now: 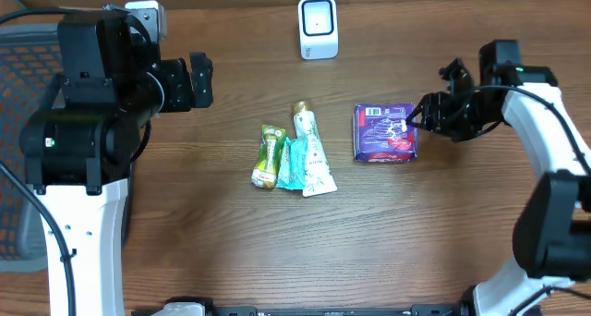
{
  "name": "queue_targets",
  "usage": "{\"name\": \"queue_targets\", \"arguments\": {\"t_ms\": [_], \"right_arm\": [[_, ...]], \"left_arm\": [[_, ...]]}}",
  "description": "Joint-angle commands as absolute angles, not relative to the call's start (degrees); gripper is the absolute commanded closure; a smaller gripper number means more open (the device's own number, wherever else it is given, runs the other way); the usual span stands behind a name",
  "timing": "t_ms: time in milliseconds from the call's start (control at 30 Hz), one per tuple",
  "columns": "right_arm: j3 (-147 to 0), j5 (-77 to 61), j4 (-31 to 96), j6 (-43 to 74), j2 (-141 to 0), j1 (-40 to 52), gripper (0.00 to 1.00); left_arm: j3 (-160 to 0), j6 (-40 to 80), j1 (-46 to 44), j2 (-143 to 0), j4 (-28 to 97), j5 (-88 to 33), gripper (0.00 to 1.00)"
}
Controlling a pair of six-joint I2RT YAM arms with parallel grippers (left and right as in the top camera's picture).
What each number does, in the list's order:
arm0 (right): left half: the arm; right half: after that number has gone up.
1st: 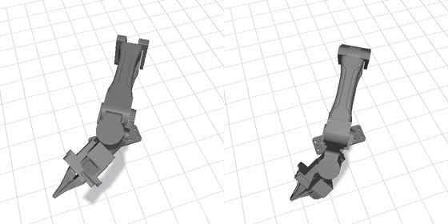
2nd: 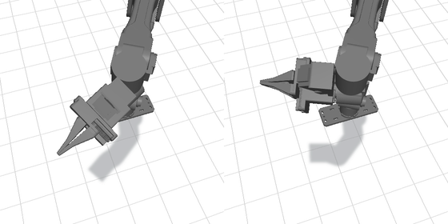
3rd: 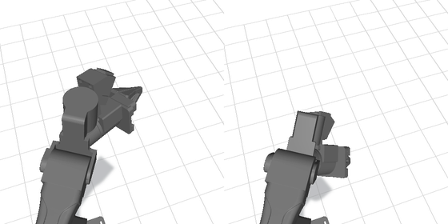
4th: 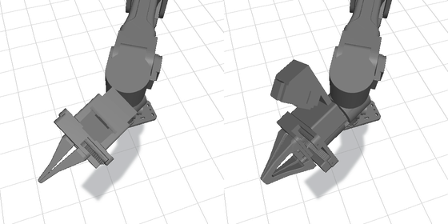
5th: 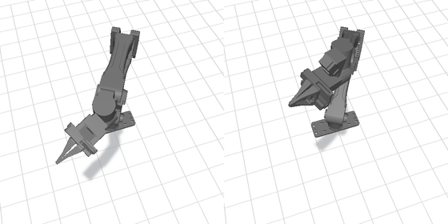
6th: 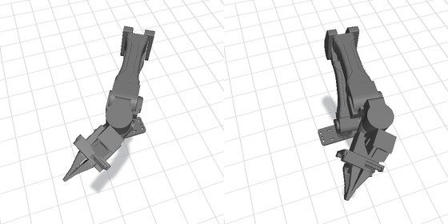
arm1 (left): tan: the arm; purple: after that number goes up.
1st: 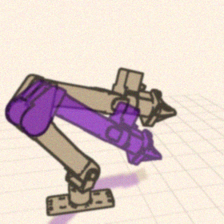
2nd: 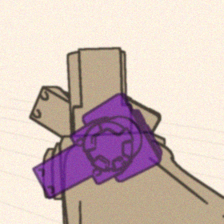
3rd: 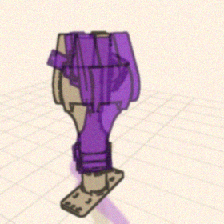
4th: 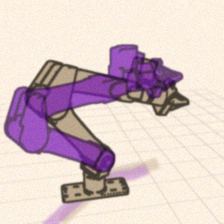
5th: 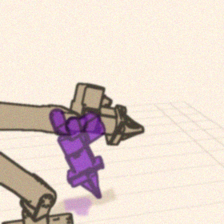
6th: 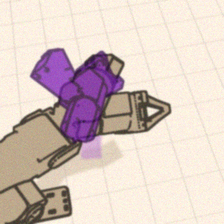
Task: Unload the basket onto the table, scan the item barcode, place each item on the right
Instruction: 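Grasp the purple snack bag with the right gripper and lift it, then carry the purple bag up toward the white scanner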
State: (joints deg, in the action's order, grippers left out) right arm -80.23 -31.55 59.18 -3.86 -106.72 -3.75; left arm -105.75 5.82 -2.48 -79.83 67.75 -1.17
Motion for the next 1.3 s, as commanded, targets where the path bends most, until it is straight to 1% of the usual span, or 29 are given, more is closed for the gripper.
{"name": "queue_targets", "arguments": {"t_ms": [0, 267, 533, 600, 700, 733, 800, 833, 900, 1000, 1133, 1167, 1267], "right_arm": [[-80.1, -33.4, 58.0, -8.1, -109.4, -3.9, 0.34], [-78.6, -33.8, 55.4, -11.0, -116.2, -3.8, 0.33], [-74.5, -43.0, 49.4, -12.4, -119.7, -3.6, 0.33], [-73.4, -44.9, 47.9, -12.1, -119.7, -3.5, 0.35], [-73.2, -46.8, 47.6, -9.5, -119.7, -3.5, 0.63], [-73.2, -46.8, 47.6, -7.4, -119.7, -3.5, 0.78], [-73.2, -46.9, 48.1, -5.5, -119.7, -3.6, 0.89], [-73.2, -47.4, 48.7, -5.3, -119.6, -3.6, 0.93], [-73.4, -48.4, 49.6, -5.3, -119.2, -3.6, 0.96], [-77.3, -48.1, 56.4, -6.3, -115.1, -3.6, 0.96], [-79.9, -45.5, 59.6, -6.6, -107.9, -3.1, 0.96], [-80.6, -44.9, 60.2, -7.5, -101.3, -2.2, 0.96], [-80.6, -43.0, 60.2, -7.5, -93.4, -0.1, 0.96]], "left_arm": [[-106.2, 5.1, -2.3, -80.2, 67.7, -0.6, 0.00], [-106.2, 5.1, -2.3, -80.2, 67.7, -0.6, 0.00], [-106.2, 5.1, -2.3, -80.2, 67.7, -0.6, 0.00], [-106.2, 5.1, -2.3, -80.2, 67.7, -0.6, 0.01], [-106.2, 5.1, -2.3, -80.2, 67.7, -0.6, 0.00], [-106.2, 5.1, -2.3, -80.2, 67.7, -0.6, 0.00], [-106.2, 5.1, -2.3, -80.2, 67.7, -0.6, 0.00], [-106.2, 5.1, -2.3, -80.2, 67.7, -0.6, 0.01], [-106.2, 5.1, -2.3, -80.2, 67.7, -0.6, 0.00], [-106.2, 5.1, -2.3, -80.2, 67.7, -0.6, 0.00], [-106.2, 5.1, -2.3, -80.2, 67.7, -0.6, 0.00], [-106.2, 5.1, -2.3, -80.2, 67.7, -0.6, 0.01], [-106.2, 5.1, -2.3, -80.2, 67.7, -0.6, 0.01]]}}
